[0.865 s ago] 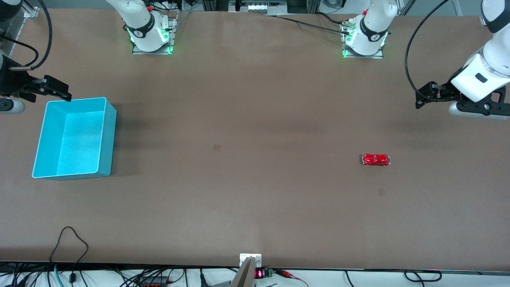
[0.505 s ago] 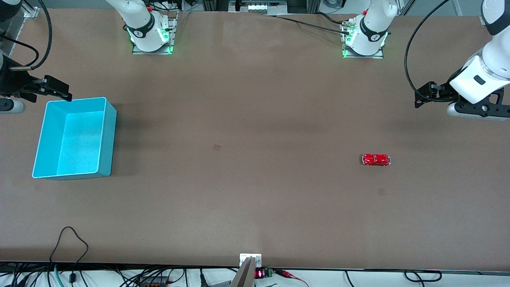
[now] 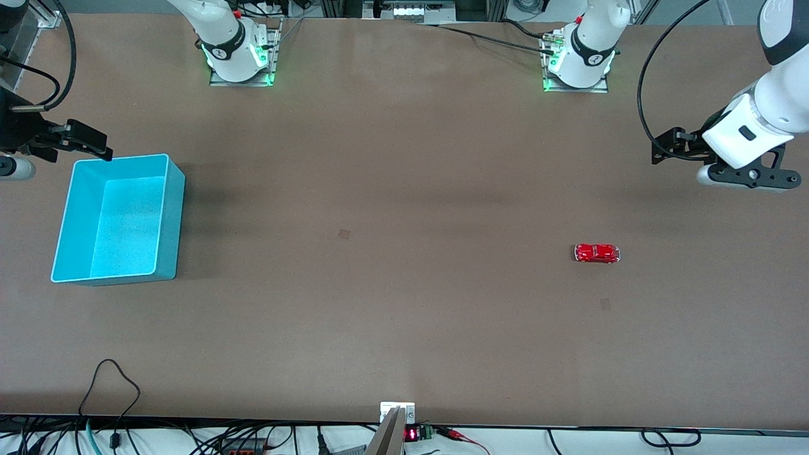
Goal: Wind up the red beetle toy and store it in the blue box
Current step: 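Move the left gripper over the red beetle car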
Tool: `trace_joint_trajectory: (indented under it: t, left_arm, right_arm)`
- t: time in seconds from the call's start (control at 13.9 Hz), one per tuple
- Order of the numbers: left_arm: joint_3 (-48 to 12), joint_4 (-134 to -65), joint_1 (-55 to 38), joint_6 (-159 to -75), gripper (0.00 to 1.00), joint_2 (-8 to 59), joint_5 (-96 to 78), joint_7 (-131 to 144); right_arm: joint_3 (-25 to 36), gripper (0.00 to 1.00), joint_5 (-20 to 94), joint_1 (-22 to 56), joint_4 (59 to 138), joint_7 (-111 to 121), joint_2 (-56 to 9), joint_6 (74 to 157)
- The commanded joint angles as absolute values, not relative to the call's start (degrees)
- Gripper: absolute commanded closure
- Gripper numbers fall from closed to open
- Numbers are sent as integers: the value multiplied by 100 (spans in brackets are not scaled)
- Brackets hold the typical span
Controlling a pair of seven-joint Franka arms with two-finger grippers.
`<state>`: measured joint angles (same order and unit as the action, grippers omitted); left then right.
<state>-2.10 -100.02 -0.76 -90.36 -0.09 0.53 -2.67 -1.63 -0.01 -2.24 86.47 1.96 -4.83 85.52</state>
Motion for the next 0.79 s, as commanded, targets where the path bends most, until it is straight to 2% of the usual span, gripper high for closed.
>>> trace_joint_trajectory:
  t: [0.0, 0.29, 0.58, 0.72]
  left_arm:
    - [-228, -9800, -193, -8545, 0, 167, 97, -378]
    - [-439, -9826, -421, -7903, 0, 176, 88, -946]
    - [-483, -9905, -466, -8067, 0, 491, 79, -3132]
    - [-483, -9975, -422, -8488, 0, 798, 53, -4344]
  right_arm:
    - [-158, 0, 88, -360, 8605, 281, -815, 8596]
    - [-150, 0, 44, -422, 8622, 264, -967, 8403]
    - [-158, 0, 35, -448, 8613, 246, -1011, 8121]
    - [-158, 0, 35, -422, 8613, 246, -1011, 8121]
